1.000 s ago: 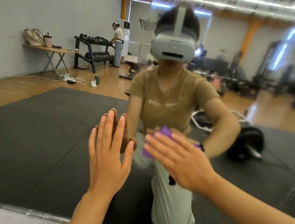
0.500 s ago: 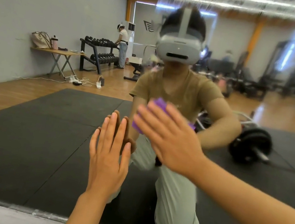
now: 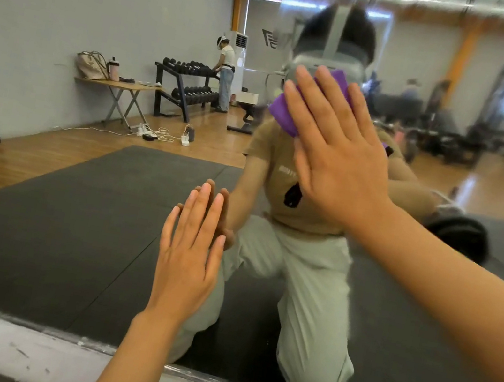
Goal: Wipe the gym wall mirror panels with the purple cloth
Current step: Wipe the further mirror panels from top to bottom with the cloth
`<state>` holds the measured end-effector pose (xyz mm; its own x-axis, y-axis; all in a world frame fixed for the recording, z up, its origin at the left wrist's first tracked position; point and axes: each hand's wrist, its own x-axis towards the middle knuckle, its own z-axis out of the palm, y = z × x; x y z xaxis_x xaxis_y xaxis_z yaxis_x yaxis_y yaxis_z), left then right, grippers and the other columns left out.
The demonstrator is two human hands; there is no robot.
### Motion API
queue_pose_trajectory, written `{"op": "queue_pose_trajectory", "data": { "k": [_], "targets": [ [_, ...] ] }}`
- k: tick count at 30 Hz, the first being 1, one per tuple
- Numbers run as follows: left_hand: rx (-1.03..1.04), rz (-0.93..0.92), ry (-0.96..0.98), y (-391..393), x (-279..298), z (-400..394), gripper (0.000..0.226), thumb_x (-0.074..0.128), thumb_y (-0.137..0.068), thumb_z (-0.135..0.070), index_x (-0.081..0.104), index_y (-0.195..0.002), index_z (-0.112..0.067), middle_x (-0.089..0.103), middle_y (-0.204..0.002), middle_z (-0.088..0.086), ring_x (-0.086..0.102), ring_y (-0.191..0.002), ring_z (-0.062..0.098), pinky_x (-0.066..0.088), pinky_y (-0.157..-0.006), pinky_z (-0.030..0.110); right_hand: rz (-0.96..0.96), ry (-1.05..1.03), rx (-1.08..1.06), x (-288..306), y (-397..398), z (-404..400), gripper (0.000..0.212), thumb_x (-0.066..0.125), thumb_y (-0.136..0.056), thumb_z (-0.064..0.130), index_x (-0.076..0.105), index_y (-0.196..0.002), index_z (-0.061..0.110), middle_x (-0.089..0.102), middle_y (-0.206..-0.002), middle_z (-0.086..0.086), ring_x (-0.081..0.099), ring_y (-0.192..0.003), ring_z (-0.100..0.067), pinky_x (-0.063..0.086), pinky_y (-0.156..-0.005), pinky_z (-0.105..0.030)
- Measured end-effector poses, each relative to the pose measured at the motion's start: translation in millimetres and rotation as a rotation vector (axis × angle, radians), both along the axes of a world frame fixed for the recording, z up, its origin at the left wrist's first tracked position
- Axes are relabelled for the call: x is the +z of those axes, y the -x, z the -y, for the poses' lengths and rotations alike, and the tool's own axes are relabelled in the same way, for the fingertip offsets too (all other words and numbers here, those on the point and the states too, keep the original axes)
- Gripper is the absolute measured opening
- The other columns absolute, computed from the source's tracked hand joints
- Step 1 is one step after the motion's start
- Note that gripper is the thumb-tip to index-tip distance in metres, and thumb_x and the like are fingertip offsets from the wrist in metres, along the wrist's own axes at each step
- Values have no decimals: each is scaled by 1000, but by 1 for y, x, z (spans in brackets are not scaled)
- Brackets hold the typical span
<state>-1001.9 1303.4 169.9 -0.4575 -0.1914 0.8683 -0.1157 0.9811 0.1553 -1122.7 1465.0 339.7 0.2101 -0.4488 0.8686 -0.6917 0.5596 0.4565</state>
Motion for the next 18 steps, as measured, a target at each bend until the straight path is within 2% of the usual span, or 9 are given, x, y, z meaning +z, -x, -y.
{"op": "queue_pose_trajectory", "data": {
  "k": [2,5,9,12,15,18],
  "targets": [
    [11,12,26,0,-1,5,63,39,-104,-25,12,-161,-19,-1,-170,-4,6,-156,19,2,-126,37,2,9,17,-15,0,3,56,51,-100,15,38,-154,4,36,-160,-15,31,-149,-32,20,-124,-50],
    [31,51,92,-2,-2,13,62,39,-105,-26,14,-161,-16,-1,-170,-1,6,-156,19,1,-126,36,3,-93,26,-63,1,2,58,50,-102,19,34,-156,7,30,-163,-14,26,-152,-30,20,-124,-50],
    [62,84,164,-6,-1,19,62,38,-104,-25,14,-161,-16,-3,-170,-1,5,-156,19,2,-126,36,-71,-341,-13,-135,4,0,65,44,-100,20,22,-160,11,14,-167,-10,13,-155,-27,3,-127,-45],
    [87,123,183,-10,-1,20,63,36,-105,-25,10,-161,-16,-4,-170,0,3,-156,19,6,-126,39,-57,-466,-29,-178,2,-2,75,55,-95,22,20,-161,11,13,-168,-7,7,-156,-26,-3,-127,-44],
    [97,144,200,-13,1,18,64,37,-105,-26,8,-161,-17,-2,-169,3,2,-156,19,9,-126,40,-30,-549,-53,-193,2,-7,88,67,-86,21,20,-160,12,14,-168,-6,4,-155,-25,-4,-127,-42],
    [81,127,188,-14,-1,15,63,39,-105,-24,11,-161,-16,1,-169,4,4,-156,20,9,-126,41,-67,-555,-63,-180,2,-11,84,57,-85,13,19,-160,11,13,-168,-6,8,-156,-25,-4,-127,-42]
  ]
}}
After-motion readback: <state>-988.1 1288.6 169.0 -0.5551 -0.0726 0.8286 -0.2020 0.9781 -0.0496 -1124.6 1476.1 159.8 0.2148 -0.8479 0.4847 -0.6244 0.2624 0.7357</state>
